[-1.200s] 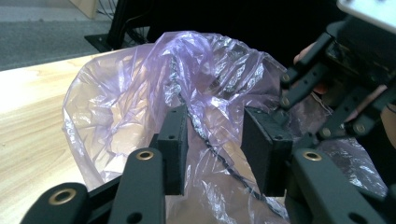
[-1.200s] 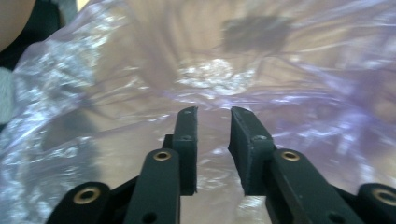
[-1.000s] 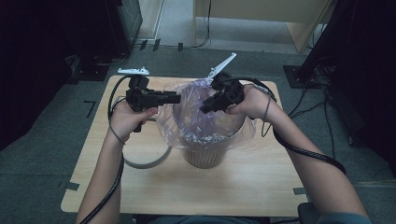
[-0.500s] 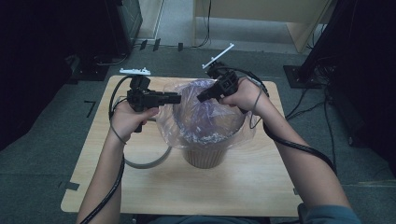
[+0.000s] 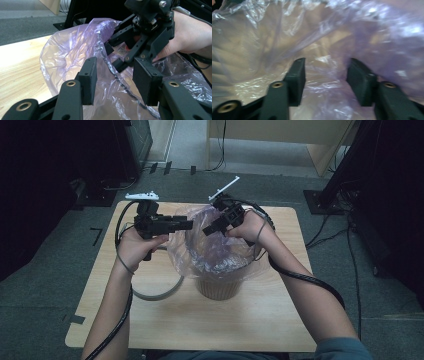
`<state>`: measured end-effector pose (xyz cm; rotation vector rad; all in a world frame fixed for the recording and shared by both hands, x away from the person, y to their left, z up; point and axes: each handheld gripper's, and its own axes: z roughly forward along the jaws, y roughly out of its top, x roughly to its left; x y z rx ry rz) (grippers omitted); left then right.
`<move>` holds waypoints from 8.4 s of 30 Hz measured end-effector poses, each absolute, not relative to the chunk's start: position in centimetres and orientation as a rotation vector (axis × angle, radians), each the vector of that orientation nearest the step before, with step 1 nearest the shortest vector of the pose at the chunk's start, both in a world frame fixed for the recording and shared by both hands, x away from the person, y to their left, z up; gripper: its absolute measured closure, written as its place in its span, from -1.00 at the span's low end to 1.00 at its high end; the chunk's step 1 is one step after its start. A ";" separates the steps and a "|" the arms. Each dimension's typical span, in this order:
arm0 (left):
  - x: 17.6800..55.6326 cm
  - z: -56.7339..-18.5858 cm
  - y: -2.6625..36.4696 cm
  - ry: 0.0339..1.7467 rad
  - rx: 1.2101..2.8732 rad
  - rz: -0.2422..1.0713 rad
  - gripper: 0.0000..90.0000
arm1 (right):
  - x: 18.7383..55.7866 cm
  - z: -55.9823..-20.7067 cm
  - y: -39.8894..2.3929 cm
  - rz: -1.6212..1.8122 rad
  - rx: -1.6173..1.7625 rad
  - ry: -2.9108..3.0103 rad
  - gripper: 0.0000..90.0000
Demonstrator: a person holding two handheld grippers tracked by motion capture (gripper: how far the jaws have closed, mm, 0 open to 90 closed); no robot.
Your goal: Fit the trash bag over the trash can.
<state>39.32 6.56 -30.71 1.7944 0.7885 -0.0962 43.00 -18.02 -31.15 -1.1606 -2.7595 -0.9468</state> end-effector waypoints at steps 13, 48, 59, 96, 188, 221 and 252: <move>39.4 -30.7 6.7 0.792 1.792 -0.090 0.18 | 42.2 -29.4 -18.6 -0.972 -1.124 -2.782 0.23; 39.2 -30.9 6.2 0.778 1.812 -0.101 0.20 | 38.9 -32.5 -15.2 -0.789 -0.769 -2.804 0.56; 39.3 -30.9 6.3 0.779 1.810 -0.101 0.20 | 39.4 -34.0 -14.3 -0.750 -0.872 -2.730 -0.07; 39.1 -30.4 6.6 0.799 1.798 -0.096 0.53 | 38.9 -29.7 -17.5 -0.951 -0.762 -2.766 0.14; 38.4 -30.0 10.8 0.812 1.879 0.018 -0.14 | 36.8 -27.1 -35.7 -1.307 -1.026 -2.831 -0.44; 39.8 -33.2 13.0 0.852 1.874 0.091 -0.13 | 36.0 -33.7 -39.7 -1.306 -1.215 -2.800 -0.46; 40.8 -37.0 13.5 0.833 1.912 0.121 -0.17 | 37.2 -40.1 -37.9 -1.302 -1.270 -2.771 -0.45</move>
